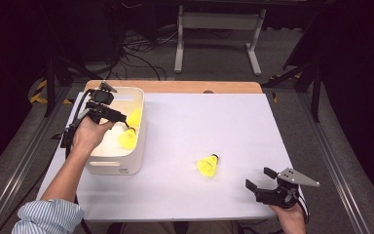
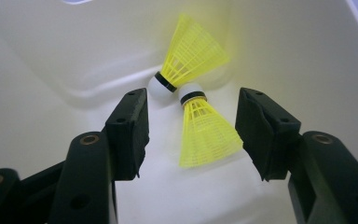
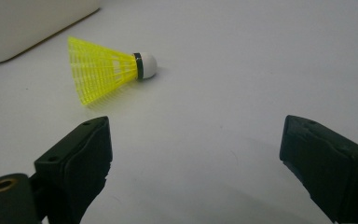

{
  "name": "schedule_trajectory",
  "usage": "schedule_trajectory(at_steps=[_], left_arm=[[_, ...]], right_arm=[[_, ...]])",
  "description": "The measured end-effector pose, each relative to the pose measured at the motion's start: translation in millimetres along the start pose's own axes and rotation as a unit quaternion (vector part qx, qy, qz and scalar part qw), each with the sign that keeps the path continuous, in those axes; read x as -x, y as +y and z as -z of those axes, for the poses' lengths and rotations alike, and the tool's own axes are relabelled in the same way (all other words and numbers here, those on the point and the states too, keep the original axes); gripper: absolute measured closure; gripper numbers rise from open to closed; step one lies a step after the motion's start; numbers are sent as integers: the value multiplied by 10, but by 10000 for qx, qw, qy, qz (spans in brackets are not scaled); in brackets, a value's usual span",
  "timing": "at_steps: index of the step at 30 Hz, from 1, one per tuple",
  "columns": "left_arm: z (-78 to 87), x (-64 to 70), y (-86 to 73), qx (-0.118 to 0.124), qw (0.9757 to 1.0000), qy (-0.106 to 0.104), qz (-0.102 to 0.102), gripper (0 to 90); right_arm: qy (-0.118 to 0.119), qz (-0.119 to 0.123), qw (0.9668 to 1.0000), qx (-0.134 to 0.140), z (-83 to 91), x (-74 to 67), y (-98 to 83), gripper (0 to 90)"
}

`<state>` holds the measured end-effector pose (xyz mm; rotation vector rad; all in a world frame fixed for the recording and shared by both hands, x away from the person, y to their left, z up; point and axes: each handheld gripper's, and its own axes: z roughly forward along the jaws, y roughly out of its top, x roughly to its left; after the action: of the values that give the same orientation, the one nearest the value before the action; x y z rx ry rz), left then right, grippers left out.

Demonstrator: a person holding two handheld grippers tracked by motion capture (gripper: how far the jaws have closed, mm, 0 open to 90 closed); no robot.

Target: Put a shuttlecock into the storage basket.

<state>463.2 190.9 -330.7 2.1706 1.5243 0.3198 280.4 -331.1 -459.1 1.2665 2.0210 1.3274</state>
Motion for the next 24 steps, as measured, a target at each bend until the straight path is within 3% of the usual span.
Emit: schedule_trajectory(at_steps=[24], left_arm=[[257,233,3,223,9989,-150,-373,403]], right_arm=[[10,1,10000,-4,-3,-2,1,97]])
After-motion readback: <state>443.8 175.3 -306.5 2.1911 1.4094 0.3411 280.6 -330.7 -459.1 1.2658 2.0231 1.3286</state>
